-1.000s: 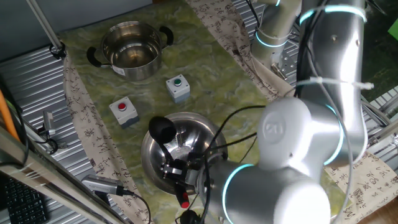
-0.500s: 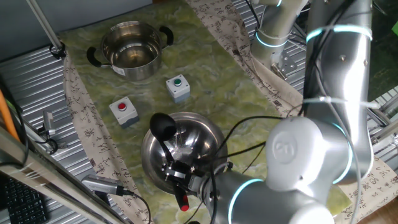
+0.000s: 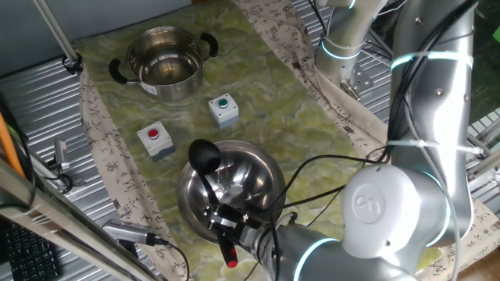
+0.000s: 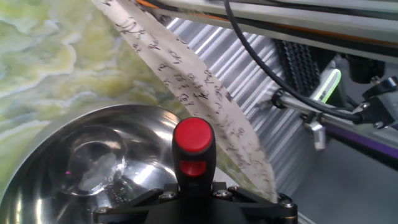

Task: Scoop water with a large spoon from one bowl to another

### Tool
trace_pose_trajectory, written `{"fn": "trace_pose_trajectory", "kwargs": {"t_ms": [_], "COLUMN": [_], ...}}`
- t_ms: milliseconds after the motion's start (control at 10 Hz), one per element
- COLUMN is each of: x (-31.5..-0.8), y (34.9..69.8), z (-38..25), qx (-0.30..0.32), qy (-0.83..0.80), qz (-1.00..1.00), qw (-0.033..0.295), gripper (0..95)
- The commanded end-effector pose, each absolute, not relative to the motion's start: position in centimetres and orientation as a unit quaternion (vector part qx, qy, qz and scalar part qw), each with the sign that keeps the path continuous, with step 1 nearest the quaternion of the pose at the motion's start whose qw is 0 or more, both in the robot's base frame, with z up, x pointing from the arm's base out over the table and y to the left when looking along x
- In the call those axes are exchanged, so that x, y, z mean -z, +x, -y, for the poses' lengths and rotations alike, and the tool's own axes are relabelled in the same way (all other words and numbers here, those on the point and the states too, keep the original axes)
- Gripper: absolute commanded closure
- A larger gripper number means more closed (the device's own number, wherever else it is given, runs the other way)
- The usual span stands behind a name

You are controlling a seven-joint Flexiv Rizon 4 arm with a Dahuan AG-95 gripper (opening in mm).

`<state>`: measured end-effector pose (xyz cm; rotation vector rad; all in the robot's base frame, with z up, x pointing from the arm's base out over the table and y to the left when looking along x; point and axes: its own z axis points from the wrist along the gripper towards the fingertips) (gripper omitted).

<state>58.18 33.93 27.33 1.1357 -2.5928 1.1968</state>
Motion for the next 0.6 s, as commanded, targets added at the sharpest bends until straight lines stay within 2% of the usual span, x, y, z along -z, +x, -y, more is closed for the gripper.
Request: {"fn": "trace_pose_trajectory", "kwargs": {"t_ms": [100,600], "x": [-27.33,-27.33], "y": [58.2,58.2], "z": [-33.87,-33.87], "qx": [-0.389,-0.39], "qy": [0.37,0.37], "qz": [0.843,0.842], "qw": [0.032,0.034], "gripper": [95.0,95.0]}}
